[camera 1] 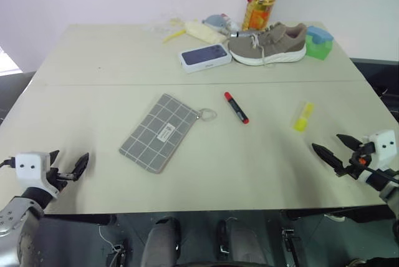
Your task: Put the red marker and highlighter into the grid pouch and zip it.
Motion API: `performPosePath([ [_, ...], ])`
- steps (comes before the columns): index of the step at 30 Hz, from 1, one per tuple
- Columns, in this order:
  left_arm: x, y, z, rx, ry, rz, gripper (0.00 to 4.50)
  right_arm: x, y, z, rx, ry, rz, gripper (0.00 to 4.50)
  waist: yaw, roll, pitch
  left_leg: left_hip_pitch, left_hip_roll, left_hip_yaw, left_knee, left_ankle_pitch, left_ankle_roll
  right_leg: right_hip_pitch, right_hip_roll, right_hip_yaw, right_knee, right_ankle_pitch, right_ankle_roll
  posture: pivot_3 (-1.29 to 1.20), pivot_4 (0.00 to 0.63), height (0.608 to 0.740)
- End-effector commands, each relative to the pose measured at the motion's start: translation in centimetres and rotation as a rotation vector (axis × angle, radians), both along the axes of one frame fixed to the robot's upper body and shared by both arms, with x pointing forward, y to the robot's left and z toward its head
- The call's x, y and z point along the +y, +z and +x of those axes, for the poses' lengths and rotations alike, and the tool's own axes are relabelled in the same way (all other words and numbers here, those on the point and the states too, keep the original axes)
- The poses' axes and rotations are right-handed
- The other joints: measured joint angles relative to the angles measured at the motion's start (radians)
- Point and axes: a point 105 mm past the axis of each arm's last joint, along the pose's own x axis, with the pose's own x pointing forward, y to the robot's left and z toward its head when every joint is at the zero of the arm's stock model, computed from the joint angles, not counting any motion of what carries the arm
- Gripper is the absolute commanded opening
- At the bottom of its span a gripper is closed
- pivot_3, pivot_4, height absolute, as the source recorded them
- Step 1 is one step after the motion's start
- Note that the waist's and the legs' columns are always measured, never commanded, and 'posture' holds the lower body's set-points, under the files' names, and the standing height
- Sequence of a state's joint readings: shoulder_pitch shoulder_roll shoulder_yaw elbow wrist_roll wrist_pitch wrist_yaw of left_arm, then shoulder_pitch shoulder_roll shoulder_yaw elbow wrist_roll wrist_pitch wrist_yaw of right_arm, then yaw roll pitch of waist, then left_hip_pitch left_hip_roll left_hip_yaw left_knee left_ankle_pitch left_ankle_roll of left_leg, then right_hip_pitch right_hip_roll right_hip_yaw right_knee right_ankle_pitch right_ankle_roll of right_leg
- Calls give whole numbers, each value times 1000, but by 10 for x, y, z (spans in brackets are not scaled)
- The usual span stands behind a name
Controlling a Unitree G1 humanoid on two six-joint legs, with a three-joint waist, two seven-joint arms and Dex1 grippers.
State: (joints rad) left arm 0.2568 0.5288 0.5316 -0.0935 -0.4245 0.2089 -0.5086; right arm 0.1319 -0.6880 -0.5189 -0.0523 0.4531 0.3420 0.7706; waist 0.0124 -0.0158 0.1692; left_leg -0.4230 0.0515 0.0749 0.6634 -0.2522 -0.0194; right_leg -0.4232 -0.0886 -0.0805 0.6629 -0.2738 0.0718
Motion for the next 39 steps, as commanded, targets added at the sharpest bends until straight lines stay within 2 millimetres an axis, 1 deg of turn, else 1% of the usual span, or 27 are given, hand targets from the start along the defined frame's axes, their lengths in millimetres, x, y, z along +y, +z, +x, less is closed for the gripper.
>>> performPosePath([
  [1, 2, 13, 2, -49, 7, 27, 4421, 7, 15, 2, -55, 20, -30, 4477, 0, 0, 0, 0, 0, 0, 0, 0, 0, 0, 0, 0, 0, 0, 0, 0, 150, 724],
  [5, -1, 13, 4, -59, -8, 6, 4421, 14, 18, 7, -66, 31, -38, 4477, -1, 0, 0, 0, 0, 0, 0, 0, 0, 0, 0, 0, 0, 0, 0, 0, 150, 724],
  [9, -5, 10, 6, -60, -20, 5, 4421, 30, 20, 20, -84, 49, -33, 4477, -2, 0, 0, 0, 0, 0, 0, 0, 0, 0, 0, 0, 0, 0, 0, 0, 150, 724],
  [10, -8, 10, 7, -66, -35, 16, 4421, 37, 20, 22, -89, 66, -25, 4477, -2, 0, 0, 0, 0, 0, 0, 0, 0, 0, 0, 0, 0, 0, 0, 0, 150, 724],
  [12, -22, 15, 7, -112, -86, 28, 4421, 67, 21, 32, -109, 134, -13, 4477, -3, 0, 0, 0, 0, 0, 0, 0, 0, 0, 0, 0, 0, 0, 0, 0, 150, 724],
  [13, -29, 17, 6, -135, -109, 27, 4421, 85, 25, 38, -126, 176, 12, 4477, -5, 0, 0, 0, 0, 0, 0, 0, 0, 0, 0, 0, 0, 0, 0, 0, 150, 724],
  [15, -38, 19, 2, -156, -139, 28, 4421, 116, 34, 46, -168, 244, 47, 4477, -8, -1, 0, 0, 0, 0, 0, 0, 0, 0, 0, 0, 1, 0, 0, 0, 150, 724],
  [18, -48, 17, -2, -159, -183, 38, 4421, 153, 46, 54, -222, 315, 83, 4477, -6, 0, 0, 0, 1, 0, 0, 0, 0, -1, 1, 0, 1, 0, 0, 0, 150, 724],
  [20, -52, 12, -4, -136, -217, 82, 4421, 174, 52, 60, -247, 343, 119, 4477, -4, -1, 0, 0, 0, 0, 0, 0, 0, 0, 0, 0, 1, 0, 0, 0, 150, 724],
  [21, -54, 11, -6, -128, -232, 97, 4500, 187, 52, 65, -236, 360, 147, 4235, -3, -1, 0, 0, 0, 0, 0, 0, 0, 0, 0, 0, 1, 0, 0, 0, 150, 724],
  [22, -54, 11, -7, -123, -241, 109, 4500, 197, 50, 70, -217, 366, 153, 3947, -3, -1, 0, 0, 0, 0, 0, 0, 0, 0, 0, 0, 1, 0, 0, 0, 150, 724],
  [23, -56, 11, -9, -119, -266, 140, 4500, 213, 47, 72, -205, 404, 139, 3626, -3, -1, 0, 0, 0, 0, 0, 0, 0, -1, 0, 0, 1, 0, 0, 0, 150, 724],
  [24, -57, 12, -10, -117, -283, 162, 4500, 223, 45, 74, -198, 430, 124, 3111, -4, -1, -1, 0, 0, 0, 0, 0, 0, -1, 0, 0, 1, 0, 0, 0, 150, 724],
  [25, -58, 12, -11, -116, -294, 177, 4500, 229, 44, 74, -197, 446, 112, 2504, -3, -1, -1, 0, 0, 0, 0, 0, 0, -1, 1, 0, 1, 0, 0, 0, 150, 724],
  [26, -58, 14, -11, -121, -304, 188, 4500, 242, 42, 79, -184, 459, 115, 2037, -2, -1, -1, 0, 0, 0, 0, 0, 0, -1, 1, 0, 1, 0, 0, 0, 150, 724],
  [27, -58, 15, -11, -125, -307, 191, 4500, 250, 41, 83, -175, 463, 117, 1590, -4, -1, -1, 0, 0, 0, 0, 0, 0, -1, 0, 0, 1, 0, 0, 0, 150, 724],
  [28, -60, 16, -12, -119, -331, 220, 4500, 263, 38, 87, -160, 482, 109, 969, -5, -1, -1, -1, 0, 0, 0, 0, 0, -1, 0, 0, 1, 0, 0, 0, 150, 724],
  [30, -69, 13, -14, -103, -400, 289, 4500, 284, 37, 97, -157, 506, 84, 19, -12, -1, -1, -1, 0, 0, 0, 0, 0, -1, 0, 0, 1, 0, 0, 0, 150, 724],
  [31, -73, 13, -15, -103, -421, 305, 4500, 292, 35, 103, -136, 502, 67, 19, -18, -1, -1, -1, 0, 0, 0, 0, 0, -1, 1, 0, 1, 1, -1, 0, 150, 724],
  [35, -84, 8, -19, -89, -492, 359, 4500, 309, 32, 118, -114, 480, 33, 19, -25, -1, -1, -1, 0, -1, 0, 0, 0, -2, 0, 0, 2, 1, -1, 0, 150, 724],
  [39, -93, 5, -24, -81, -539, 396, 4500, 319, 8, 125, 40, 462, -10, 19, -29, -1, -1, -1, 1, 0, 0, 0, 0, -2, 0, 0, 2, 1, 0, 0, 150, 724],
])
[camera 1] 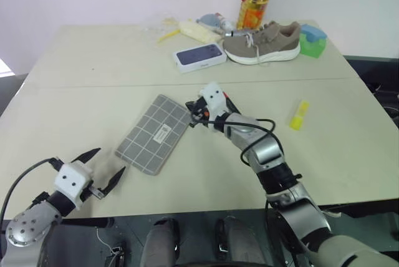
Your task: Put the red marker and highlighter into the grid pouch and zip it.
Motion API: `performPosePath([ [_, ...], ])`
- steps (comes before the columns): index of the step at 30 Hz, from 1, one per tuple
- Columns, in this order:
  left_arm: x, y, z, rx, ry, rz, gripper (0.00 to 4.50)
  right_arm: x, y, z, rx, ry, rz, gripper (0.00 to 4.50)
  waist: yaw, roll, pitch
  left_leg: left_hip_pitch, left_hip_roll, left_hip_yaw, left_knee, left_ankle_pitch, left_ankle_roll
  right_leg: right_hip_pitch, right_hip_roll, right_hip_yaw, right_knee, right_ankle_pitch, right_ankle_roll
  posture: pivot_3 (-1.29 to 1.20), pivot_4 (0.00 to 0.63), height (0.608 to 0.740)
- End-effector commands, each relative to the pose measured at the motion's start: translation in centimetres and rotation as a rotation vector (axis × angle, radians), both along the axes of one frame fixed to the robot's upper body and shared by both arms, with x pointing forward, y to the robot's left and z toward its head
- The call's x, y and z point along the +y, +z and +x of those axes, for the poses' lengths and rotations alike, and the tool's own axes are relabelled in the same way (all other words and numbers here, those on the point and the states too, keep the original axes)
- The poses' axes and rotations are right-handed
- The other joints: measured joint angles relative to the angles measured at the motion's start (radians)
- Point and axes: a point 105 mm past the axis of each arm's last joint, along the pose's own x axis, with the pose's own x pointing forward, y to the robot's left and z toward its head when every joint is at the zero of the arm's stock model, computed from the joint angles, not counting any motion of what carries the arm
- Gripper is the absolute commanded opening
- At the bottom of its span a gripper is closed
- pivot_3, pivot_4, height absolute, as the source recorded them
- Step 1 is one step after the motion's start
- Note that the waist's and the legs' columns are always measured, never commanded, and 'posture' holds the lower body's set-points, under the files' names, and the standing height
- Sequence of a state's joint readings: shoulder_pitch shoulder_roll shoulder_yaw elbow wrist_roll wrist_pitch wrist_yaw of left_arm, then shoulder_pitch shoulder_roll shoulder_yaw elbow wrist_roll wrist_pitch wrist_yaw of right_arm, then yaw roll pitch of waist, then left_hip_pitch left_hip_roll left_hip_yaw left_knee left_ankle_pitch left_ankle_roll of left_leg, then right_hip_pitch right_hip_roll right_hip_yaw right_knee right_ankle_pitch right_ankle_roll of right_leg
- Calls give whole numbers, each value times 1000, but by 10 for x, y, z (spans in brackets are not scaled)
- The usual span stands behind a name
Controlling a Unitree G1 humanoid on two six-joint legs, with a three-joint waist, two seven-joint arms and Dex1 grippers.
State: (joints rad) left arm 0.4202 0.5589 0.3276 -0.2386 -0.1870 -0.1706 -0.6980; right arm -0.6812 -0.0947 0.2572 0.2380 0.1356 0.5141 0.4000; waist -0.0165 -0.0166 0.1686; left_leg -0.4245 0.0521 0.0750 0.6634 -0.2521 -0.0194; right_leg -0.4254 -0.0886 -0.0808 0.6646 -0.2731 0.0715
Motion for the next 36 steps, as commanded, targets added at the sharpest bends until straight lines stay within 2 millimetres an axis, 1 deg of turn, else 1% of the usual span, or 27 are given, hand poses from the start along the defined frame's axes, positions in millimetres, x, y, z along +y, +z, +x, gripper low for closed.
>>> performPosePath([
  [1, -9, 8, -3, -40, -50, 49, 4500, 7, -10, 2, 70, -6, -43, 19, 0, 0, 0, 0, 0, 0, 0, 0, 0, 0, 0, 0, 0, 0, 0, 0, 150, 724],
  [3, -12, 8, -5, -42, -70, 69, 4500, 9, -19, 0, 133, -10, -31, 19, -1, 0, 0, 0, 1, 0, 0, 0, 0, 0, 0, 0, 0, 0, 0, 0, 150, 724],
  [6, -19, 9, -6, -51, -110, 116, 4500, 12, -23, -7, 213, 16, 26, 19, -1, 0, 0, 0, 2, 0, 0, 0, 0, 0, 0, 0, 0, 0, 0, 0, 150, 724],
  [12, -31, 5, 3, -76, -177, 219, 4500, 9, -26, -8, 228, -10, 8, 19, -1, 0, 0, 0, 2, 0, 0, 0, 0, 0, 0, 0, 0, 0, 0, 0, 150, 724],
  [16, -43, 3, 17, -141, -231, 312, 4500, 12, -25, -9, 235, -17, 22, 19, 0, 1, -1, 0, 1, 0, 0, 0, 0, 0, 0, 0, 0, 0, 0, 0, 150, 724],
  [19, -57, 2, 27, -203, -292, 382, 4500, 16, -24, -10, 230, -15, 23, 19, 0, 1, -1, 0, 1, 0, 0, 0, 0, 0, 0, 0, 0, 0, 0, 0, 150, 724],
  [22, -58, 3, 35, -262, -298, 447, 4500, 17, -24, -11, 224, -18, 28, 19, -1, 2, -1, 0, 1, 0, 0, 0, 0, 0, 0, 0, 0, 0, 0, 0, 150, 724],
  [25, -59, 7, 41, -323, -302, 472, 4500, 17, -23, -10, 220, -25, 30, 19, -1, 2, -1, 0, 1, 0, 0, 0, 0, 0, 0, 0, 0, 0, 0, 0, 150, 724],
  [28, -61, 13, 45, -372, -306, 461, 3639, 17, -23, -10, 214, -28, 27, 0, -2, 2, -1, 0, 2, 0, 0, 0, 0, 0, 0, 0, 1, 0, 0, 0, 150, 724],
  [31, -64, 14, 45, -395, -325, 454, 2114, 16, -23, -11, 211, -30, 27, 0, -2, 2, -1, 0, 3, 1, -1, 0, 0, -1, 0, 0, 0, 0, 0, 0, 150, 724],
  [34, -63, 15, 45, -404, -328, 454, 512, 16, -23, -11, 209, -30, 29, 0, -1, 2, -1, 0, 3, 1, -1, 0, 0, -1, 0, 0, 0, 0, 0, 0, 150, 724],
  [35, -63, 15, 45, -407, -327, 454, 47, 16, -23, -11, 210, -29, 30, 0, -1, 2, -1, 0, 3, 1, -1, 0, 0, -1, -1, 0, 0, 0, 0, 0, 150, 724],
  [36, -63, 17, 46, -415, -325, 451, 12, 16, -23, -12, 211, -29, 33, 0, -2, 2, -1, 0, 3, 1, -1, 0, 0, -1, -1, 0, 0, 0, 0, 0, 150, 724],
])
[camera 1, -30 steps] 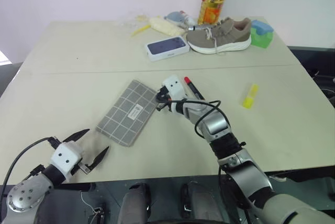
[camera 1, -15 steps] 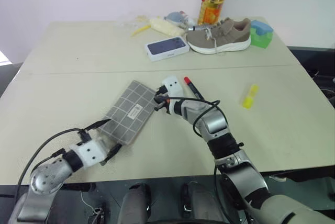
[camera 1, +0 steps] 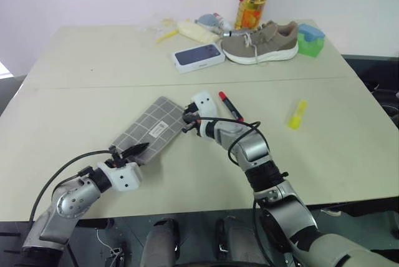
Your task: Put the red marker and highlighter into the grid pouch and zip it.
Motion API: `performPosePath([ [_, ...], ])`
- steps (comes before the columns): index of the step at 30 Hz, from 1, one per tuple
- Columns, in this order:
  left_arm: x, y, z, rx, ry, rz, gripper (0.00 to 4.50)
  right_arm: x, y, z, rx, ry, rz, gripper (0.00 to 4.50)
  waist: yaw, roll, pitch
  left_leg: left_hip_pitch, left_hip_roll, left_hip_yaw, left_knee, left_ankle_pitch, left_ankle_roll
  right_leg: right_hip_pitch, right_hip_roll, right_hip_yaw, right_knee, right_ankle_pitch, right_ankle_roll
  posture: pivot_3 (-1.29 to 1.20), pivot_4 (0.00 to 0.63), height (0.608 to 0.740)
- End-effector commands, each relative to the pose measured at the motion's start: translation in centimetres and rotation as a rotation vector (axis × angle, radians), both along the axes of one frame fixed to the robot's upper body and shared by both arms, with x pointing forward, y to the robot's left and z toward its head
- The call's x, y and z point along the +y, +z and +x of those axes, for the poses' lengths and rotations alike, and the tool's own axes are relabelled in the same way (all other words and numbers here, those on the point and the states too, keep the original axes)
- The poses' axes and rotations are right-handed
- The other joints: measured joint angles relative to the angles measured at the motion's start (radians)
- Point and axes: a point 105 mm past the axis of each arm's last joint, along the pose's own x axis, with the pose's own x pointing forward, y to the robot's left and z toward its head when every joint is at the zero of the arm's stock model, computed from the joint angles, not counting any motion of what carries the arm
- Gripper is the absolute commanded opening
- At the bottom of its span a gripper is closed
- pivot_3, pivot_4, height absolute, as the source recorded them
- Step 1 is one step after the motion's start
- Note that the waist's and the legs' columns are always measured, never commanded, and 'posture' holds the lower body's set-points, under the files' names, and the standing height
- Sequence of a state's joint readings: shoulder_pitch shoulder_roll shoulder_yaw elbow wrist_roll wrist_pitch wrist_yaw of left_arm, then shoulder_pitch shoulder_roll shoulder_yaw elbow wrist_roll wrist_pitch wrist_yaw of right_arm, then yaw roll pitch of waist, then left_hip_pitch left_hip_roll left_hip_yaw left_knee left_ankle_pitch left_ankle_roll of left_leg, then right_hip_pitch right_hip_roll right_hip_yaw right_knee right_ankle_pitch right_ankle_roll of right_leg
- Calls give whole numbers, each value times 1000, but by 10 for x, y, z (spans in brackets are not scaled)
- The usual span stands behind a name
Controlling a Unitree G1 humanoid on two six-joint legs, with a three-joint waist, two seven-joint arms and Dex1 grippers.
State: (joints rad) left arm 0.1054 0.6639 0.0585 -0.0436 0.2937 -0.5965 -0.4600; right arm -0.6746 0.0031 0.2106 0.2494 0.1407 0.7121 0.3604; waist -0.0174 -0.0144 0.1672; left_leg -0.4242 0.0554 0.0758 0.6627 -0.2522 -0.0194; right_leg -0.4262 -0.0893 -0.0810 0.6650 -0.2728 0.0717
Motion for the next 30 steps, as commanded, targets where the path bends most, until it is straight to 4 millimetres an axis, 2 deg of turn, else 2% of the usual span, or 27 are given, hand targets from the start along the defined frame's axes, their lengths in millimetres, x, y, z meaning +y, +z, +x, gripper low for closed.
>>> performPosePath([
  [1, -1, 3, -2, -20, -12, -14, 12, 3, 1, -4, -1, 9, 13, 0, -1, 0, 0, 0, 0, 0, 0, 0, 0, 0, 0, 0, 0, 0, 0, 0, 150, 724],
  [3, 0, 6, 1, -16, 9, -63, 12, -3, 8, 1, -40, -28, 17, 0, 0, 0, 0, 0, 0, 0, 0, 0, 0, 0, 0, 0, 0, 0, 0, 0, 150, 724],
  [7, -6, 11, 3, 25, 31, -199, 12, -22, 35, 4, -135, -34, 101, 0, 3, 0, 0, -1, 0, 0, 0, 0, 0, 0, 0, 0, 0, 0, 0, 0, 150, 724],
  [8, -8, 12, 2, 38, 30, -217, 0, -29, 39, 2, -158, -30, 90, 548, 4, 0, 0, -1, 0, 0, 0, 0, 0, 0, 0, 0, 0, 0, 0, 0, 150, 724],
  [9, -11, 12, 0, 48, 20, -228, 0, -35, 41, 1, -188, -26, 62, 861, 3, 0, 0, -1, 0, 0, 0, 0, 0, 0, 0, 0, 0, 0, 0, 0, 150, 724],
  [12, -16, 14, -4, 63, 0, -256, 0, -54, 45, 1, -263, -47, -26, 2544, 2, 0, 0, -1, -1, 0, 0, 0, 0, -1, 0, 0, 0, 0, 0, 0, 150, 724],
  [15, -21, 15, -6, 76, -24, -267, 0, -74, 40, -9, -302, 3, -129, 3997, 1, 0, 1, -1, 0, 0, 0, 0, 0, -1, 0, 0, 0, 0, 0, 0, 150, 724],
  [20, -28, 16, -9, 84, -59, -278, 0, -76, 31, -13, -309, 40, -183, 3997, -3, 0, 1, -1, -2, 0, 0, 0, 0, -1, 1, 0, -1, 0, 0, 0, 150, 724],
  [28, -33, 18, -10, 82, -75, -283, 0, -63, 26, -11, -302, 60, -178, 3997, 5, 0, 1, -1, -2, 0, 0, 0, 0, -1, 1, 0, -1, 0, 0, 0, 150, 724],
  [30, -33, 18, -10, 82, -75, -282, 0, -62, 26, -10, -305, 63, -182, 3445, 5, 0, 1, -1, -2, 0, 0, 0, 0, -1, 1, 0, -1, 0, 0, 0, 150, 724],
])
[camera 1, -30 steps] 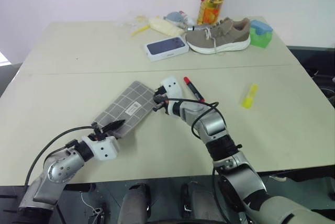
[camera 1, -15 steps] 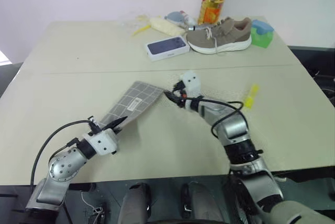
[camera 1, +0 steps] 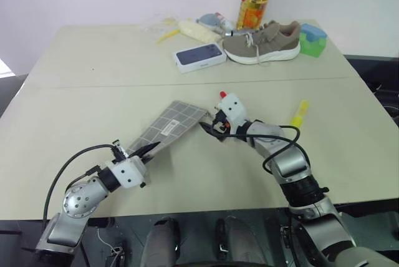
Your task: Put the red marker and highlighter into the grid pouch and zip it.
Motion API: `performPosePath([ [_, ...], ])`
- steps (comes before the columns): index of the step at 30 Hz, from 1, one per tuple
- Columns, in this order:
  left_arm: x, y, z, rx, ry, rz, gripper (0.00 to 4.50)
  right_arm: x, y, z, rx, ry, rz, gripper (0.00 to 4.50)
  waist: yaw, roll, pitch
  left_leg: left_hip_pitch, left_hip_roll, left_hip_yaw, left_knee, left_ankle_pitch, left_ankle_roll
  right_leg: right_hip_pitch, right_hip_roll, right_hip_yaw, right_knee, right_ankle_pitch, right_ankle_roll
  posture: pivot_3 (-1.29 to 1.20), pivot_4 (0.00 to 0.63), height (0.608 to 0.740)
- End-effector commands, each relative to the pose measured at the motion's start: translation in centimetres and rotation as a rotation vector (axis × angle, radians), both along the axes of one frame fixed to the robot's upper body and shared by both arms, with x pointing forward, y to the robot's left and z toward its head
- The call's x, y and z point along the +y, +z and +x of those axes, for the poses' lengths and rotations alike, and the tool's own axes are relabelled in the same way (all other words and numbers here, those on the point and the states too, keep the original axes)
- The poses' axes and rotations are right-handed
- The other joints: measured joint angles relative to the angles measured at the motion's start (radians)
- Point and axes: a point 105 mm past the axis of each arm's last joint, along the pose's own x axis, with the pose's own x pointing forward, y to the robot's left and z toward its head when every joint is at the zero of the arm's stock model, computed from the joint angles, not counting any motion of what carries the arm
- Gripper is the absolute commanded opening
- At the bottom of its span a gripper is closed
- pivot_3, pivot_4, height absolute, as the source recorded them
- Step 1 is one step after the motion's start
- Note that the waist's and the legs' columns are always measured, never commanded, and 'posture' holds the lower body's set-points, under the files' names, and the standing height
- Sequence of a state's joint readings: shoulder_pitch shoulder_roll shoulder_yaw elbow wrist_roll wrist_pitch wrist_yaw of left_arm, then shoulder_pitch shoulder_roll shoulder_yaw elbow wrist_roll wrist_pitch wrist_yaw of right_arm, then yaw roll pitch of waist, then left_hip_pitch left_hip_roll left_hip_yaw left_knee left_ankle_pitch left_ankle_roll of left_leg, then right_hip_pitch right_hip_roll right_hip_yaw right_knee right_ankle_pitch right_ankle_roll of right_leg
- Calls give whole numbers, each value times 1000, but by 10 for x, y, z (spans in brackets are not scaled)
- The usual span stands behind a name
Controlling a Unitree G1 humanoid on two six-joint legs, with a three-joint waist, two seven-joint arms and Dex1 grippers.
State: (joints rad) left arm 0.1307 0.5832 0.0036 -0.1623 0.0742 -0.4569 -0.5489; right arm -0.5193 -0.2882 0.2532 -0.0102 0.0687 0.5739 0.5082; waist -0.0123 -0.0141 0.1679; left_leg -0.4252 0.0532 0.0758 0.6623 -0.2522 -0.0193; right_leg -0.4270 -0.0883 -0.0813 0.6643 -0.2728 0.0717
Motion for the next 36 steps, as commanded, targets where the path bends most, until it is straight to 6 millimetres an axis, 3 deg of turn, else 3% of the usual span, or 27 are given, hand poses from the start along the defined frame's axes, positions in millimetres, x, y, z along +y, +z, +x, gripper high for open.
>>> performPosePath([
  [1, -6, 10, -3, -32, -22, -23, 0, 7, 13, 2, -52, 23, 10, 3133, -1, 0, 0, 0, 0, 0, 0, 0, 0, 0, 0, 0, 0, 0, 0, 0, 150, 724],
  [7, -5, 10, -2, -33, -12, -21, 0, 12, 13, -1, -48, 41, 16, 99, -1, 0, 0, 0, 0, 0, 0, 0, 0, 0, 0, 0, 0, 0, 0, 0, 150, 724],
  [14, -6, 5, 4, -12, 36, -41, 0, 22, 21, -11, -88, 97, -11, 21, -1, 0, 0, 0, 0, 0, 0, 0, 0, 0, 0, 0, 0, 0, 0, 0, 150, 724],
  [25, -42, 18, 26, -23, 66, -217, 0, 54, 26, -58, -152, 407, -168, 21, 0, 0, 0, 0, -1, -1, 0, 0, 0, 0, 1, 0, 0, 0, 0, 0, 150, 724],
  [33, -48, 22, 37, -35, 73, -235, 0, 72, 34, -82, -216, 540, -191, 21, 1, 0, 0, 0, -1, -1, 0, 0, 0, 0, 1, 0, 0, 0, 0, 0, 150, 724],
  [36, -50, 22, 40, -36, 73, -237, 0, 73, 33, -82, -221, 557, -202, 21, 1, -1, 0, 0, -1, -1, 1, 0, 0, 0, 0, 0, 0, 0, 0, 0, 150, 724],
])
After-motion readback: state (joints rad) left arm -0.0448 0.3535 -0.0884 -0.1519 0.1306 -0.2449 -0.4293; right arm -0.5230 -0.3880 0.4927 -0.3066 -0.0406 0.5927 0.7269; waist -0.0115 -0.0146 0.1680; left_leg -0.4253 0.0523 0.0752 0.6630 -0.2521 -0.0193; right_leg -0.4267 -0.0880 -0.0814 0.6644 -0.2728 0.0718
